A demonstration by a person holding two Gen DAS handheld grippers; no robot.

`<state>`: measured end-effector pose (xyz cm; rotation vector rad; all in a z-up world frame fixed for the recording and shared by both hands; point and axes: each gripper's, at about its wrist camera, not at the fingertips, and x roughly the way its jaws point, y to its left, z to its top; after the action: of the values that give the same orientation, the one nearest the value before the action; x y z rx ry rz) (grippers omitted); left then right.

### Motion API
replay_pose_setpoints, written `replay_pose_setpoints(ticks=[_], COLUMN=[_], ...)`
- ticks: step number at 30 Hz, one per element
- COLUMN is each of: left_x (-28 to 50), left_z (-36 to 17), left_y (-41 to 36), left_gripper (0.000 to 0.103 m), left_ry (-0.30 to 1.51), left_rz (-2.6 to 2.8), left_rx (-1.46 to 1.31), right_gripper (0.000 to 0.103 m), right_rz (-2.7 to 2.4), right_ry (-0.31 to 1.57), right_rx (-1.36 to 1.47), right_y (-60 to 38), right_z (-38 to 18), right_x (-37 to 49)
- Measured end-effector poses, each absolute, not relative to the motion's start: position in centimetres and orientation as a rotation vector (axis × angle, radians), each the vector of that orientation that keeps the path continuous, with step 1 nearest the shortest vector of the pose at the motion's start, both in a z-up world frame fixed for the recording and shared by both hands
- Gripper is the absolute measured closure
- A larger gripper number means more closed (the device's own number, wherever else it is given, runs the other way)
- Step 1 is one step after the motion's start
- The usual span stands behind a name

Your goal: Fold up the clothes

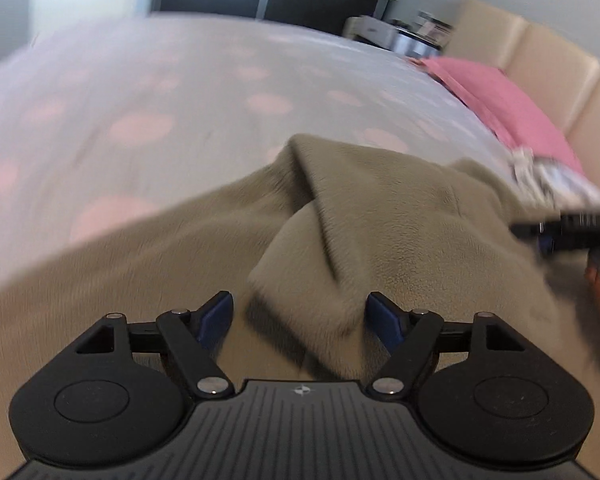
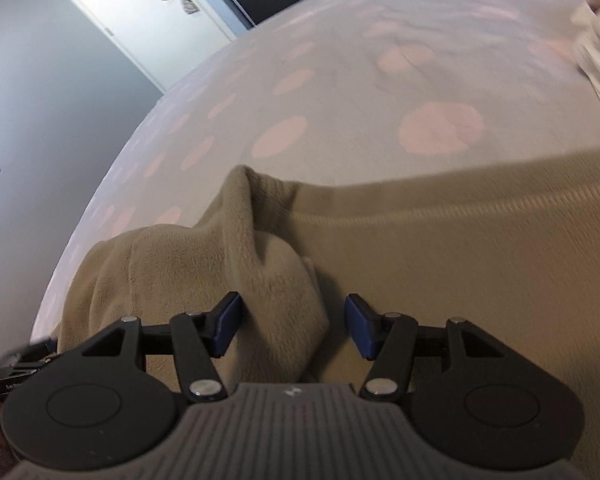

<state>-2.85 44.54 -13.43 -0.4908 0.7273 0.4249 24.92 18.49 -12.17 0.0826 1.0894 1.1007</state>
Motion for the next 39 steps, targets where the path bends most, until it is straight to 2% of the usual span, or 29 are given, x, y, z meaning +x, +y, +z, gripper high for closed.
replay_pose_setpoints(ticks=[1,2,3,4,6,10,13,18,20,22,23,26,30,34,37,39], left_x=[-3.1,-2.9,-2.7,-2.6,-2.4,-3.3,-4.1,-3.9,-3.5,-3.2,-3.1,-3.2,-3.3,-0.2,2.4,3.6], left_z=[-13.4,-13.4,-13.3,-13.3,-13.1,-13.4,-13.6,-15.2,-15.1,-14.4,-13.8,-11.5,-8.7,-7.7,-8.9,-10.2], left_y=[44.8,45.2,45.5,45.8,46.0,46.9,47.2,47.5,47.3,46.8,46.6,45.7,45.7,47.1,48.6,49.5], left_gripper=[0.036,0.046,0.062,0.063,0.073,0.079,0.08,0.081,0.078,0.075,0.071,0.051,0.045,0.045,0.047,0.065], left_ry=[0.726,0.719,0.712,0.705,0.691,0.661,0.661,0.675,0.691,0.713,0.724,0.741,0.668,0.654,0.658,0.671], left_rz=[0.428,0.416,0.404,0.397,0.412,0.402,0.387,0.408,0.421,0.434,0.441,0.494,0.493,0.497,0.497,0.5], left_rx=[-0.528,-0.555,-0.582,-0.607,-0.637,-0.798,-0.843,-0.856,-0.828,-0.787,-0.768,-0.672,-0.597,-0.588,-0.643,-0.68], right_gripper=[0.043,0.043,0.053,0.068,0.077,0.087,0.09,0.089,0.085,0.064,0.064,0.06,0.059,0.06,0.06,0.062], right_rz=[1.085,1.072,1.071,1.069,1.068,1.064,1.062,1.055,1.029,0.992,0.974,0.973,0.998,1.003,1.015,1.018], right_ry=[1.11,1.13,1.146,1.157,1.151,1.138,1.128,1.11,1.096,1.093,1.091,1.041,0.969,0.934,0.941,0.963], right_rx=[0.101,0.121,0.143,0.162,0.168,0.18,0.19,0.204,0.193,0.163,0.148,0.109,0.09,0.073,0.065,0.072], right_y=[18.5,18.5,18.6,18.6,18.4,17.9,17.6,17.1,17.7,18.0,18.1,17.7,17.3,19.6,22.3,24.1], right_z=[-12.2,-12.3,-12.4,-12.4,-12.3,-12.1,-11.9,-11.7,-12.1,-11.7,-11.6,-9.9,-7.5,-6.2,-6.2,-6.9], right_x=[25.0,25.1,25.0,25.0,24.9,24.6,24.4,24.1,24.0,24.0,24.0,23.9,24.1,24.7,25.1,25.5])
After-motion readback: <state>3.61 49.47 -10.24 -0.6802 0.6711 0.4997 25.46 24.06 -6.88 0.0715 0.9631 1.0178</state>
